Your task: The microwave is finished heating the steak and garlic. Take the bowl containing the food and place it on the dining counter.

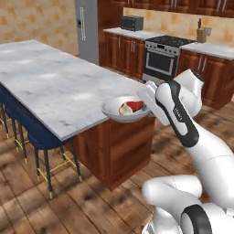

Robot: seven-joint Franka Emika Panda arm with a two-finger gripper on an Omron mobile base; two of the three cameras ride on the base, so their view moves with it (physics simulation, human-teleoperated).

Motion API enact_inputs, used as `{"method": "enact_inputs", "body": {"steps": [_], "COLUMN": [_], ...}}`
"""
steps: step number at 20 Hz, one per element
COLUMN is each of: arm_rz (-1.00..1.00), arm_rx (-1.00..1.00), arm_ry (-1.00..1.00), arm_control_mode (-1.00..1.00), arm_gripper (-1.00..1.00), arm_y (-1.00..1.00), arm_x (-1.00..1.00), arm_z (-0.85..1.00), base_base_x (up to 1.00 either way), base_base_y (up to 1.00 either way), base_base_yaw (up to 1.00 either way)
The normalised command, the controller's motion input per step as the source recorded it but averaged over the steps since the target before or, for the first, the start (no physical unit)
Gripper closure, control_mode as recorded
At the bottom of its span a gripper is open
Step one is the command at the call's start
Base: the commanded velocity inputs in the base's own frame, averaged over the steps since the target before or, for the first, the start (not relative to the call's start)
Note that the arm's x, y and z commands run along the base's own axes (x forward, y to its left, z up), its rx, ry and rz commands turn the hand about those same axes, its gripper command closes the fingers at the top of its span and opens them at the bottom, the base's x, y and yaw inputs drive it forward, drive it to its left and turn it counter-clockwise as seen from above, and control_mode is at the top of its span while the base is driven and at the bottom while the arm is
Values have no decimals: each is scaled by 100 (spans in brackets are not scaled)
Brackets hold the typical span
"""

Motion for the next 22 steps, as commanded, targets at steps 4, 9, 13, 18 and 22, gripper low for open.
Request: {"method": "enact_inputs", "body": {"steps": [4,9,13,18,22], "arm_rz": [0,0,0,0,11], "arm_rx": [0,0,0,0,0], "arm_ry": [0,0,0,0,0], "arm_control_mode": [100,100,100,100,-100], "arm_gripper": [100,100,100,100,100], "arm_y": [0,0,0,0,-13], "arm_x": [0,0,0,0,75], "arm_z": [0,0,0,0,-30], "base_base_x": [100,100,100,100,25], "base_base_y": [-54,-54,-10,-11,0], "base_base_yaw": [45,38,27,23,2]}}
